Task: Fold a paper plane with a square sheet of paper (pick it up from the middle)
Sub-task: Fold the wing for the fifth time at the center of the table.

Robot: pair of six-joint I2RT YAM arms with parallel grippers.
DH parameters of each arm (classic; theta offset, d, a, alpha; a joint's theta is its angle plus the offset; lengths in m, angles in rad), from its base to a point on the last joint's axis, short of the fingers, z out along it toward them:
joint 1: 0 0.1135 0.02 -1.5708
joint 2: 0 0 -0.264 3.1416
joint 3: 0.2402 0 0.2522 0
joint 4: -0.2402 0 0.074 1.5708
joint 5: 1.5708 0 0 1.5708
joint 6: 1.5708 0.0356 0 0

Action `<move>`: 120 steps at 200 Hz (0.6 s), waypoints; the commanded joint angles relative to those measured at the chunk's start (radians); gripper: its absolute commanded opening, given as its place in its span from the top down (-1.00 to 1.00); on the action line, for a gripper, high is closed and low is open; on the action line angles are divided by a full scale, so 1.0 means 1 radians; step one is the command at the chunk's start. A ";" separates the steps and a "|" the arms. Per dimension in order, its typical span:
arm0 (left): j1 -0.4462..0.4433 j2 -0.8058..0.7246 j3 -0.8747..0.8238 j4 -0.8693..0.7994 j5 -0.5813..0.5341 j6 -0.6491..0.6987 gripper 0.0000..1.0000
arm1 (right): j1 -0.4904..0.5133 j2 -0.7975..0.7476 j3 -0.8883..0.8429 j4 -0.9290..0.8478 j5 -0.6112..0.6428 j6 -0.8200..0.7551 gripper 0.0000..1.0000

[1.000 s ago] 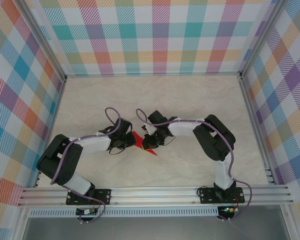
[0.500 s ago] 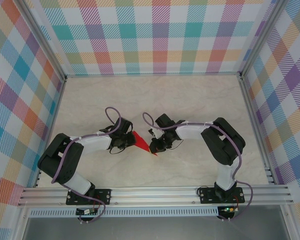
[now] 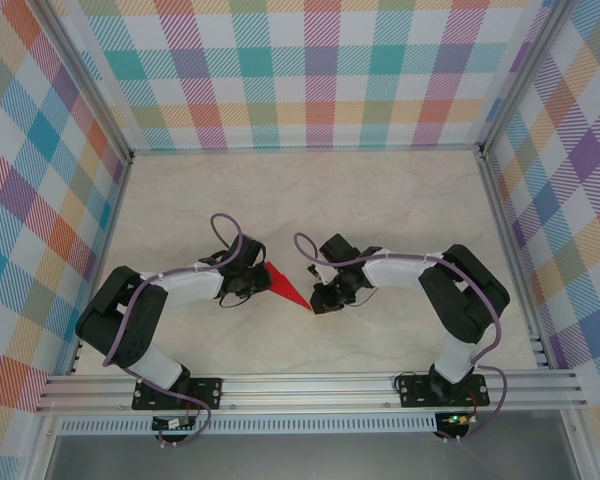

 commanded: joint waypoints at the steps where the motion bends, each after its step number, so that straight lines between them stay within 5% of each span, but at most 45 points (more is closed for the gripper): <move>1: 0.009 0.043 -0.013 -0.063 -0.042 0.021 0.69 | 0.005 -0.085 -0.007 0.011 0.032 0.019 0.83; 42: 0.007 0.040 0.003 -0.072 -0.038 0.032 0.68 | 0.050 -0.045 0.047 0.155 0.045 0.117 0.79; 120: 0.007 0.012 0.021 -0.083 -0.015 0.058 0.68 | 0.074 0.110 0.117 0.115 0.151 0.207 0.84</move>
